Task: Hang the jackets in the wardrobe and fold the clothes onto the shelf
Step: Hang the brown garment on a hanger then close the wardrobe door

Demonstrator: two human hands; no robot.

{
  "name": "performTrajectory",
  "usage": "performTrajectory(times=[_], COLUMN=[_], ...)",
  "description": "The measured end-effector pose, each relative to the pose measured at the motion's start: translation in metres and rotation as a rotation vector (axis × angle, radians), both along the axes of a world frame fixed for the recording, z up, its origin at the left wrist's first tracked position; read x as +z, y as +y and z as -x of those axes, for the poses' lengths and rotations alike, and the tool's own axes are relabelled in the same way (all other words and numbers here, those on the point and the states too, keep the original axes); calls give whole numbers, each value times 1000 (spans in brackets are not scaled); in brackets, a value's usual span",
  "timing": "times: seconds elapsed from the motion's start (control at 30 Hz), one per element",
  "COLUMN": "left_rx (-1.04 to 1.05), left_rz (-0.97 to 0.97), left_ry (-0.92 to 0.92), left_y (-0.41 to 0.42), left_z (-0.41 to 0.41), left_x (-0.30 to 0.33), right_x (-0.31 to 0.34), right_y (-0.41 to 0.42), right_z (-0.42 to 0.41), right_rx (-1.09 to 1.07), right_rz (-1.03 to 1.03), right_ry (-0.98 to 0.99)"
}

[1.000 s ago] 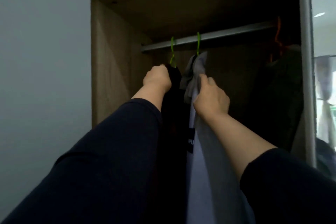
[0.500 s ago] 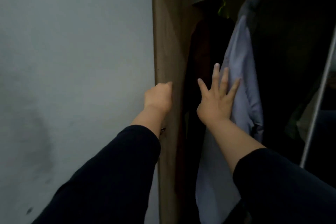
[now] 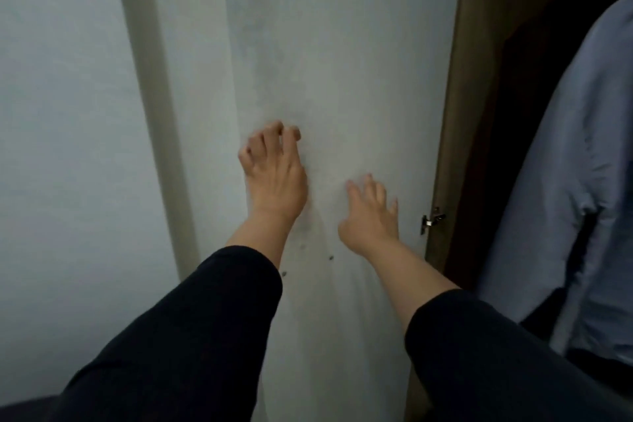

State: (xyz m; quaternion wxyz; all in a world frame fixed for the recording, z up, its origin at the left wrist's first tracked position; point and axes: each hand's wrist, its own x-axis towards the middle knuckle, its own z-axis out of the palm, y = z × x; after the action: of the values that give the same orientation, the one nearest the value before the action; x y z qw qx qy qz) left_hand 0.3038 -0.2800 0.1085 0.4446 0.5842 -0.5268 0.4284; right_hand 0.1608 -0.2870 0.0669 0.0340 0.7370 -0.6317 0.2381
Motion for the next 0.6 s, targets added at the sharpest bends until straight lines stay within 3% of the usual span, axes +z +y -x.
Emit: performTrajectory(times=[0.13, 0.27, 0.6], left_rx=[-84, -574, -429], left_rz=[-39, -363, -372], left_ry=[276, 676, 629], left_y=[22, 35, 75], left_z=[-29, -42, -16], left_x=[-3, -6, -15], right_x=[-10, -18, -14], right_y=[9, 16, 51], right_z=[-49, -65, -43], right_rx=[21, 16, 108], right_rz=[-56, -89, -182], right_ry=[-202, -217, -200])
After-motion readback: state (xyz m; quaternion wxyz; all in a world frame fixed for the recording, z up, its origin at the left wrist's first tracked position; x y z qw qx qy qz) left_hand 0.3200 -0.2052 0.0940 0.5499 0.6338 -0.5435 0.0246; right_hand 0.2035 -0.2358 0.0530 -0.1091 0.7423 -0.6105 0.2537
